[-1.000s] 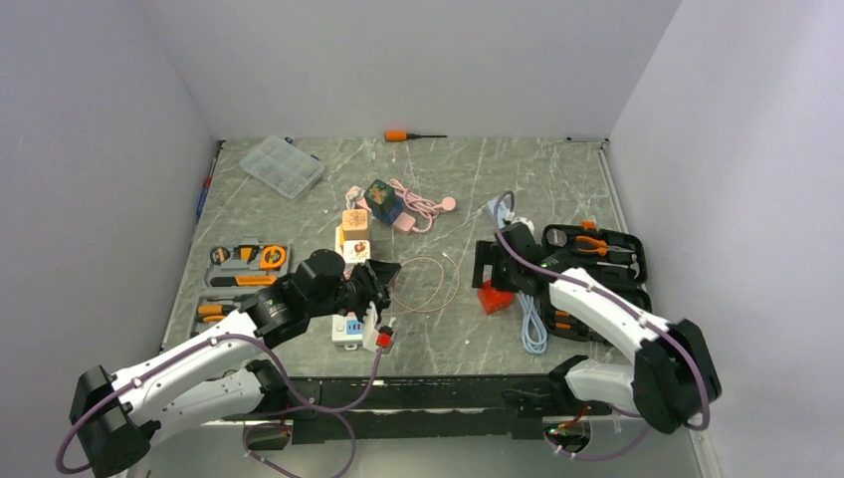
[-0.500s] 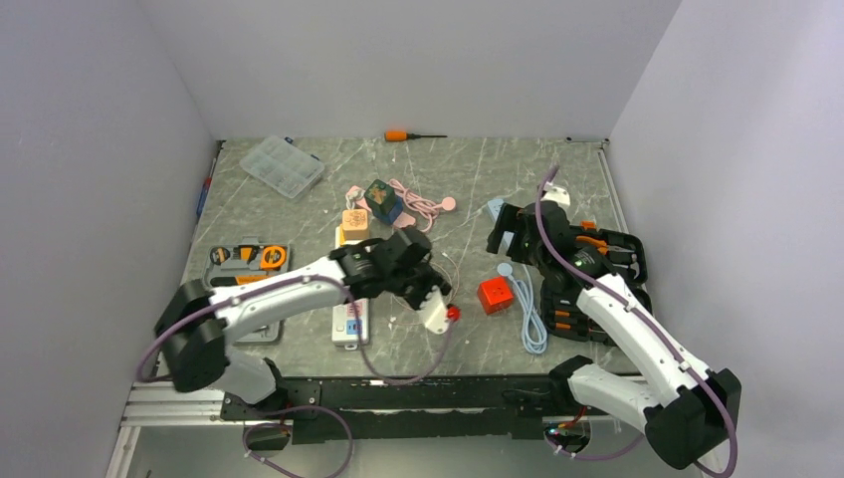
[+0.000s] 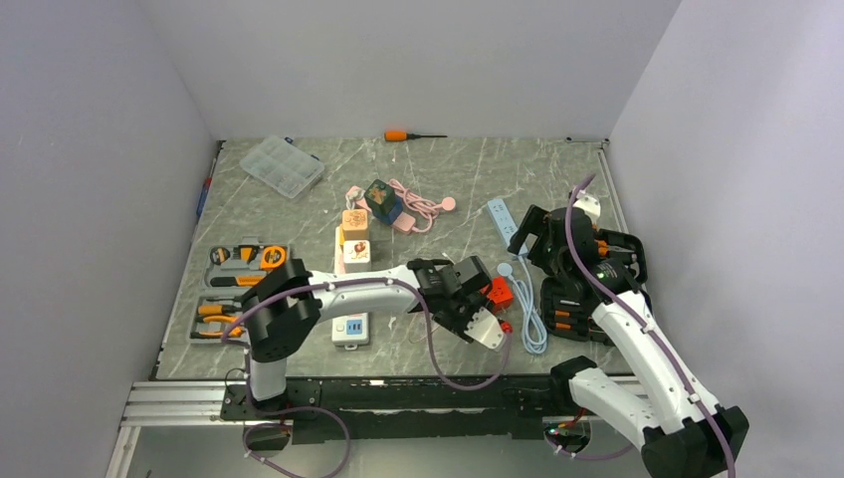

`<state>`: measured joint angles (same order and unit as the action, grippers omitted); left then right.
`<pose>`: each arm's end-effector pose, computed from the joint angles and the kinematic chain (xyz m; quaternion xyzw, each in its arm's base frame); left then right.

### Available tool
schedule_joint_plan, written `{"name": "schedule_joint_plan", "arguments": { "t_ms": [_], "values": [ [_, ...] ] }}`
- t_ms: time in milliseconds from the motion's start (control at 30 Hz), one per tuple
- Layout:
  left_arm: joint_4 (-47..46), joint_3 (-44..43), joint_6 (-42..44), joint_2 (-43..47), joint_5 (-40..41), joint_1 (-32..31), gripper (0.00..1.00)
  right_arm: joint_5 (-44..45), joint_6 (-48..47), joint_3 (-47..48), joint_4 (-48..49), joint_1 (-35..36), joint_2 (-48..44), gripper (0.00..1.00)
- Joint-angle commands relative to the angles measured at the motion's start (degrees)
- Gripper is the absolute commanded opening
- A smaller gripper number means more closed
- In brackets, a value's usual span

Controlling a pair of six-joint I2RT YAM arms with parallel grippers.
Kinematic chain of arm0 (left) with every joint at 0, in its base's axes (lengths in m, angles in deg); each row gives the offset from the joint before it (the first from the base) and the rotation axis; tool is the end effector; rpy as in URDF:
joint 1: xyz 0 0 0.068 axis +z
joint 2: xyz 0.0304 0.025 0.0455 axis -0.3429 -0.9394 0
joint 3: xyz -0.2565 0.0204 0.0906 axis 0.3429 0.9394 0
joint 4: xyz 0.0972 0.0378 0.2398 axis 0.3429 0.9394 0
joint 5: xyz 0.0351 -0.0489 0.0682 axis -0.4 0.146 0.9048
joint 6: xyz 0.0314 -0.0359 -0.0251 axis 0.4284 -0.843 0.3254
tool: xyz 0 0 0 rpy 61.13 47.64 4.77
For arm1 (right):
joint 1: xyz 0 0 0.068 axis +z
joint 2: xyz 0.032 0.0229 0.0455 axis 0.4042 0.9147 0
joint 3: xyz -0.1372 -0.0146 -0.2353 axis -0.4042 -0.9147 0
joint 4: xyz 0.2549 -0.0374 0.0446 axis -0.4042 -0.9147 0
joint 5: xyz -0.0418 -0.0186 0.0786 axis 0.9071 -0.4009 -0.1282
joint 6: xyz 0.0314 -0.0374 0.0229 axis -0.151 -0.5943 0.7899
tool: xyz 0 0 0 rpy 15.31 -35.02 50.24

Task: Pull the plug off the socket
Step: Place the plug at the center of the board, then move the plug to the center of the board.

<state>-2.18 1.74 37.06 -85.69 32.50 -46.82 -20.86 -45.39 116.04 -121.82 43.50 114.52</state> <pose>0.1486 -0.3599 0.2054 0.8654 0.4248 -0.0826 0.2526 0.1806 0.0539 0.3050 0.1885 0.8704 0.0911 0.4456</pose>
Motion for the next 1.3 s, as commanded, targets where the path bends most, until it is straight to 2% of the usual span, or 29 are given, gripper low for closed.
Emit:
{"name": "schedule_joint_plan", "arguments": {
  "t_ms": [0,33,67,100,300,400,533,700,800,867,1000,1067,1133,1233,1267],
  "values": [
    [1.6,-4.4,-8.8,-1.5,1.0,-1.6,0.70,0.8,-0.1,-1.0,-0.6,-1.3,-1.3,1.00],
    [2.0,-4.9,-10.3,-2.1,0.8,-1.6,0.87,0.5,0.0,-1.3,-0.5,-1.4,-1.3,1.00],
    [2.9,-5.7,-10.9,-2.8,0.7,-1.6,0.98,0.3,0.2,-1.6,-0.3,-1.6,-1.3,1.00],
    [4.0,-6.7,-11.6,-3.6,0.6,-1.6,0.99,0.0,0.3,-1.9,-0.2,-1.7,-1.3,1.00],
    [10.1,-14.9,-16.8,-3.1,-0.6,-0.2,0.99,-1.4,-1.5,-3.2,1.5,-2.1,-1.3,1.00],
    [20.0,-22.9,-19.0,-1.7,-3.3,3.2,0.99,-2.9,-2.7,-3.6,2.8,-2.1,-1.1,1.00],
    [38.5,-33.5,-18.6,0.6,-10.7,8.2,0.99,-5.2,-4.0,-3.9,4.8,-2.1,-0.4,1.00],
    [48.7,-39.3,-20.0,8.5,-17.1,17.2,0.99,-10.2,-6.3,-2.8,7.6,-1.7,1.1,1.00],
    [49.7,-43.0,-23.0,12.4,-15.6,24.3,0.99,-12.9,-7.2,-2.6,10.2,1.5,2.4,1.00],
    [48.3,-42.9,-25.2,14.8,-14.8,29.6,0.99,-12.3,-7.5,-2.6,13.0,6.7,4.2,1.00],
    [43.7,-34.9,-29.5,20.2,-15.6,39.5,0.99,-11.6,-9.4,0.1,17.3,17.7,13.1,0.97],
    [42.7,-32.1,-31.7,21.9,-15.7,44.0,0.99,-12.1,-10.7,2.5,18.9,21.7,18.4,0.90],
    [41.6,-30.5,-34.3,22.7,-15.0,49.5,0.99,-12.8,-11.8,5.1,20.3,25.1,23.9,0.75],
    [39.9,-28.0,-37.5,23.0,-14.1,55.9,0.99,-15.2,-13.5,7.8,22.2,28.0,30.8,0.30],
    [39.0,-26.8,-38.5,23.0,-13.1,57.5,0.99,-15.7,-14.0,8.4,22.9,28.9,32.9,0.21]
  ]
}}
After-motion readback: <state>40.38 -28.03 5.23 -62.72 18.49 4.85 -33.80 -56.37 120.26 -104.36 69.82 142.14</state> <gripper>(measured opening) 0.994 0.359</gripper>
